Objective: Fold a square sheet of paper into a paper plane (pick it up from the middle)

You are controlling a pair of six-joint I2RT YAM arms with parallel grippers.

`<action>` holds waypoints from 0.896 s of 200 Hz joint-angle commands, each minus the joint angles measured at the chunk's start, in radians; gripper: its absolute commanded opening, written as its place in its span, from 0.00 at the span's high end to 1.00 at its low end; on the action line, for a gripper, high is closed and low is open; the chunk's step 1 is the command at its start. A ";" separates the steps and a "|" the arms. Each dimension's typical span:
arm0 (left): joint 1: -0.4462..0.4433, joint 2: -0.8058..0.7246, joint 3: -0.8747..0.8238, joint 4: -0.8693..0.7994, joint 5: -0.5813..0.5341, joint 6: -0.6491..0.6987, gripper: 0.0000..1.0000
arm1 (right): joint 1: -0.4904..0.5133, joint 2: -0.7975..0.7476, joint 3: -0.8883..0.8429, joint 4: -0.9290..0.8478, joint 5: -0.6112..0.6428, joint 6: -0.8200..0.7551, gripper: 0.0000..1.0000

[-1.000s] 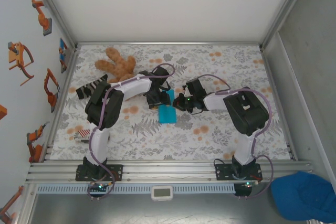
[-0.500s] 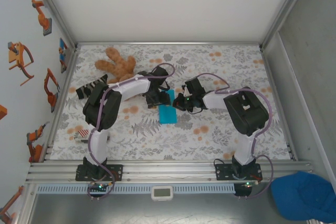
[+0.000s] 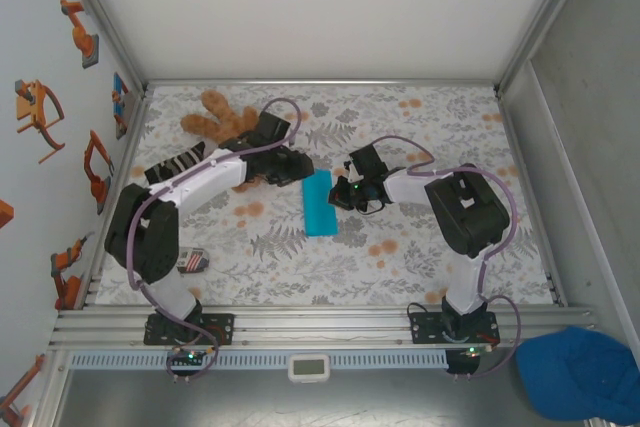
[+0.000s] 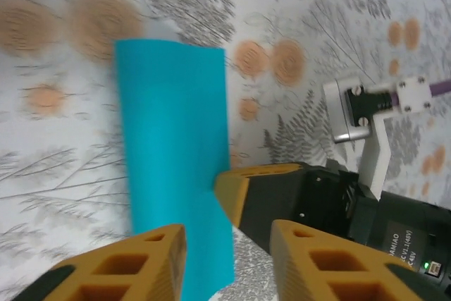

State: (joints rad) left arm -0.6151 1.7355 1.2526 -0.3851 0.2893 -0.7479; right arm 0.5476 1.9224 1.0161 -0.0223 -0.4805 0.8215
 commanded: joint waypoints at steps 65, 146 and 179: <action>-0.030 0.236 0.056 0.038 0.202 -0.040 0.91 | -0.002 0.104 -0.052 -0.152 0.163 -0.019 1.00; -0.030 0.272 0.059 -0.089 0.086 0.031 0.95 | -0.002 0.100 -0.060 -0.179 0.193 -0.041 1.00; -0.019 0.264 0.027 -0.079 0.062 0.067 0.95 | -0.002 0.103 -0.060 -0.185 0.197 -0.046 1.00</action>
State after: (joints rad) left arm -0.6407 1.9991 1.3067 -0.4343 0.3828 -0.7338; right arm 0.5476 1.9305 1.0222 -0.0147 -0.4786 0.8089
